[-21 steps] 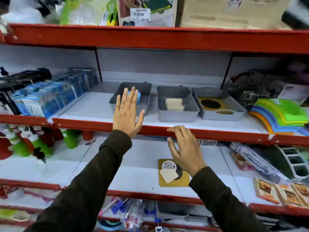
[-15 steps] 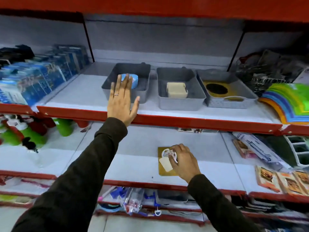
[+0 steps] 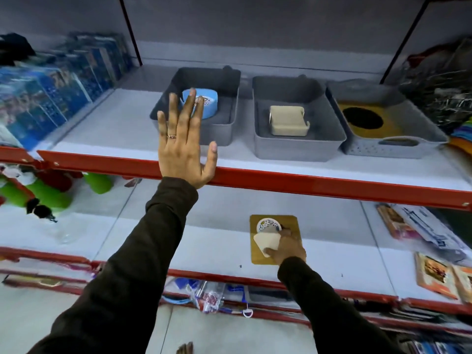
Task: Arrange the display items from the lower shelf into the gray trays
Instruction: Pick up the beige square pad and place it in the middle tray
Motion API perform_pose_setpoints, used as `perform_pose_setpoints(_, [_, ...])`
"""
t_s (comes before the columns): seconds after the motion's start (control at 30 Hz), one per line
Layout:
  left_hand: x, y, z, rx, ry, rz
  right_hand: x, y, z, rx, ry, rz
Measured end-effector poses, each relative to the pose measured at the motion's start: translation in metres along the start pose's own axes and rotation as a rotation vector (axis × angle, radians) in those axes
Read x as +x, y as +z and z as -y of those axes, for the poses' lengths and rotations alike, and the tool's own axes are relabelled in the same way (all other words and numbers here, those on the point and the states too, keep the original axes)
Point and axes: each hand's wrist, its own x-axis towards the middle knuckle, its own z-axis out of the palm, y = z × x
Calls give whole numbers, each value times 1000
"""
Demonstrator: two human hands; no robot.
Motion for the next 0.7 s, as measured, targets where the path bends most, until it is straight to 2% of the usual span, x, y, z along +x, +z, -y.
perform_pose_setpoints(0.07, [1, -2, 0, 8, -1, 15, -1, -2, 1, 147, 10, -6])
perform_pose_setpoints(0.2, [2, -7, -2, 21, -16, 49, -14, -13, 6, 697, 91, -22])
perform_pose_setpoints(0.27, [2, -8, -3, 23, -24, 80, -29, -25, 6, 889, 97, 34])
perform_pose_setpoints(0.37, [3, -13, -5, 22, -45, 126, -59, -53, 3, 1105, 13, 156])
perform_pose_setpoints(0.43, [3, -16, -6, 18, -54, 157, -79, -76, 5, 1177, -68, 199])
perform_pose_setpoints(0.7, [4, -27, -10, 78, -67, 270, -144, -161, 31, 1241, -371, 176])
